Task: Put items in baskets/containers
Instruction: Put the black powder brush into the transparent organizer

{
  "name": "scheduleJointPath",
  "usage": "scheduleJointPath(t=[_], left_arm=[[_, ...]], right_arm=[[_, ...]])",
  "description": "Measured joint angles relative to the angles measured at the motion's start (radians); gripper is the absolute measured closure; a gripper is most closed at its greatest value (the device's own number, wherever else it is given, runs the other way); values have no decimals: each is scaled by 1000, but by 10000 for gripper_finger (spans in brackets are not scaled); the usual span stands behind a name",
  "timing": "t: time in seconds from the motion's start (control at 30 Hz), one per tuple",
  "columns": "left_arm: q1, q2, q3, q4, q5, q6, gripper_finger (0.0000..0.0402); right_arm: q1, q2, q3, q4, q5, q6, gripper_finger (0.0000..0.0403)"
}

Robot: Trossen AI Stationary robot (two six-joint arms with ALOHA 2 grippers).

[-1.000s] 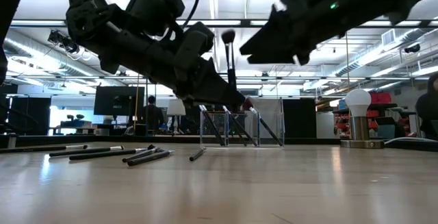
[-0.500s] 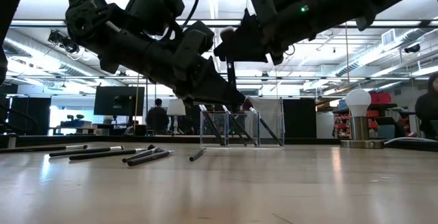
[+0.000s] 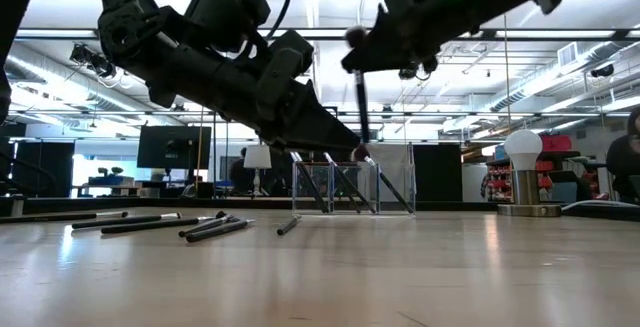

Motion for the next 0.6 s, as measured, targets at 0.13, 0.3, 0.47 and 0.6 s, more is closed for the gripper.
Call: scheduleJointPath(t=[0.13, 0.3, 0.47, 0.6], left_arm=[[3, 0, 0, -2, 2, 1, 196], [3, 0, 0, -2, 0, 2, 153], [3, 0, 0, 1, 0, 3, 150], [3, 0, 0, 2, -1, 3, 158]], right_arm=[[-43, -90, -69, 6, 77, -14, 377], [-185, -127, -164, 156, 90, 10, 376], [-319, -104, -160, 142, -35, 23, 375], [-380, -63, -147, 82, -133, 68, 375]])
